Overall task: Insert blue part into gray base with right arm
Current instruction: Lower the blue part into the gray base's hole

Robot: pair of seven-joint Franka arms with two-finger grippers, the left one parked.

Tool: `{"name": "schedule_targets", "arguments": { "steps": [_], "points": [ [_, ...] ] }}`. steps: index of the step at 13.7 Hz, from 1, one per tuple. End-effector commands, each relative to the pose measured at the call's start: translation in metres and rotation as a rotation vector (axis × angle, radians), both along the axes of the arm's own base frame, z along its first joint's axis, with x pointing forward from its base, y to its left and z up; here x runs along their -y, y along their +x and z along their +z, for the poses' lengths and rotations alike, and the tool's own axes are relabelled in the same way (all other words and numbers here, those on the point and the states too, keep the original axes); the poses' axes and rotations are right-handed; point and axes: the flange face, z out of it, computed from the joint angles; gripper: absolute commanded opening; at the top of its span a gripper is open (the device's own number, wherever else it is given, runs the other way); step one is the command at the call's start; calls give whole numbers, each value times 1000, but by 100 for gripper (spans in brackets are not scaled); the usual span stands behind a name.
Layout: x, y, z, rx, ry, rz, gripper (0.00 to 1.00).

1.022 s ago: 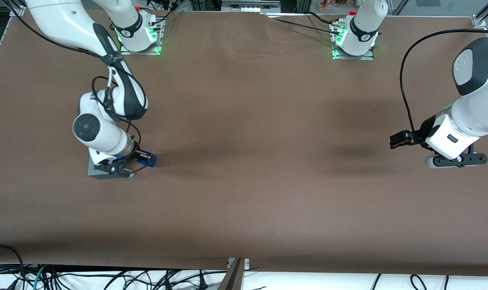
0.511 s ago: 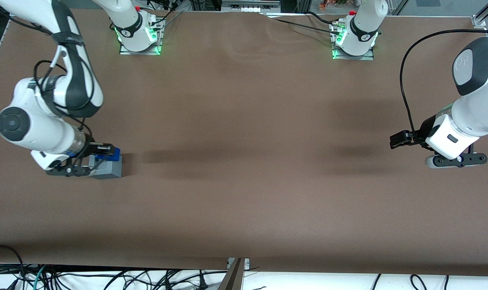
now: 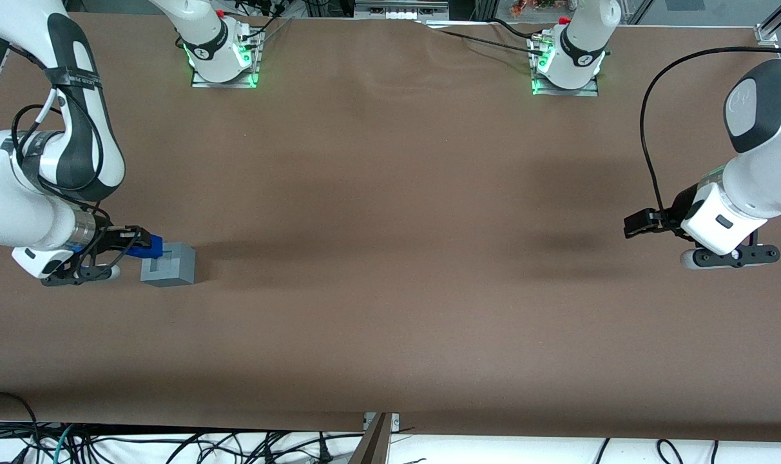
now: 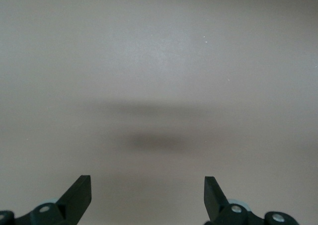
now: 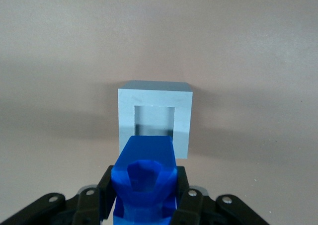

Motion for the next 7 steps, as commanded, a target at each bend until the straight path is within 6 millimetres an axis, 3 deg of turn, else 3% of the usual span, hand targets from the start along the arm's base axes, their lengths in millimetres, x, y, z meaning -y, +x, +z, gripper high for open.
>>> {"name": "schedule_targets", "arguments": {
  "steps": [1, 7],
  "points": [
    [5, 6, -12, 13, 21, 10, 34],
    [3, 13, -33, 36, 10, 14, 35]
  ]
}}
